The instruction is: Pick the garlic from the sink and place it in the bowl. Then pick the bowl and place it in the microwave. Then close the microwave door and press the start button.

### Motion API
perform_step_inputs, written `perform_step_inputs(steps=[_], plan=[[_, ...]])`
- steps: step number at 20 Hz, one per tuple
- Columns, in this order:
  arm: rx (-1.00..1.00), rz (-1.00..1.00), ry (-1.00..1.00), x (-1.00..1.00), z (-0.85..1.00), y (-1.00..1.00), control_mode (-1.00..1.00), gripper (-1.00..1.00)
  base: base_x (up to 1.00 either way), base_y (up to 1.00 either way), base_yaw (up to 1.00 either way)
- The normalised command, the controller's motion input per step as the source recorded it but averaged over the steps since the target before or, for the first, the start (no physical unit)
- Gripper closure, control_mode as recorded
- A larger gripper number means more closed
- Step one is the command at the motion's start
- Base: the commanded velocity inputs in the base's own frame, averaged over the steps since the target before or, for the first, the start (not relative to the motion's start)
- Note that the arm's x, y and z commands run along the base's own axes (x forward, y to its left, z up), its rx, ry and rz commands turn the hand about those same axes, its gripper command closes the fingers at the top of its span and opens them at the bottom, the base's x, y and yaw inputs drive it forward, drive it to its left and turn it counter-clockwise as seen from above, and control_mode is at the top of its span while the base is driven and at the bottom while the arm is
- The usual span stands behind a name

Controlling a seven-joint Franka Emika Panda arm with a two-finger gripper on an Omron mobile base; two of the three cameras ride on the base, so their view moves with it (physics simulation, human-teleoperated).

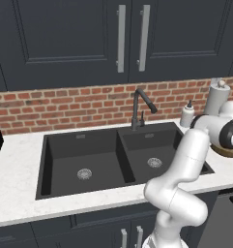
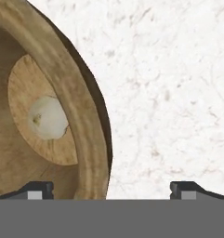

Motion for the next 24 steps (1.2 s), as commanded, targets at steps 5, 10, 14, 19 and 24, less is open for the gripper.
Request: perform_step_inputs(steps=[5,10,14,19,24], plan=[[0.0,0.0,0.0,0.0,-0.11,0.25,-1.0,-1.0,0.0,0.0,0.0],[0.0,0.0,0.0,0.0,-0.02,0.1,-1.0,-1.0,0.0,0.0,0.0],[0.02,-0.01,0.0,0.02,0.0,0.0,-1.0,-1.0,0.0,0.0,0.0],[0.02,-0.02,0.0,0.14,0.0,0.0,-1.0,-1.0,0.0,0.0,0.0],[0.04,-0.01,0.0,0.19,0.0,-0.07,-1.0,-1.0,0.0,0.0,0.0]])
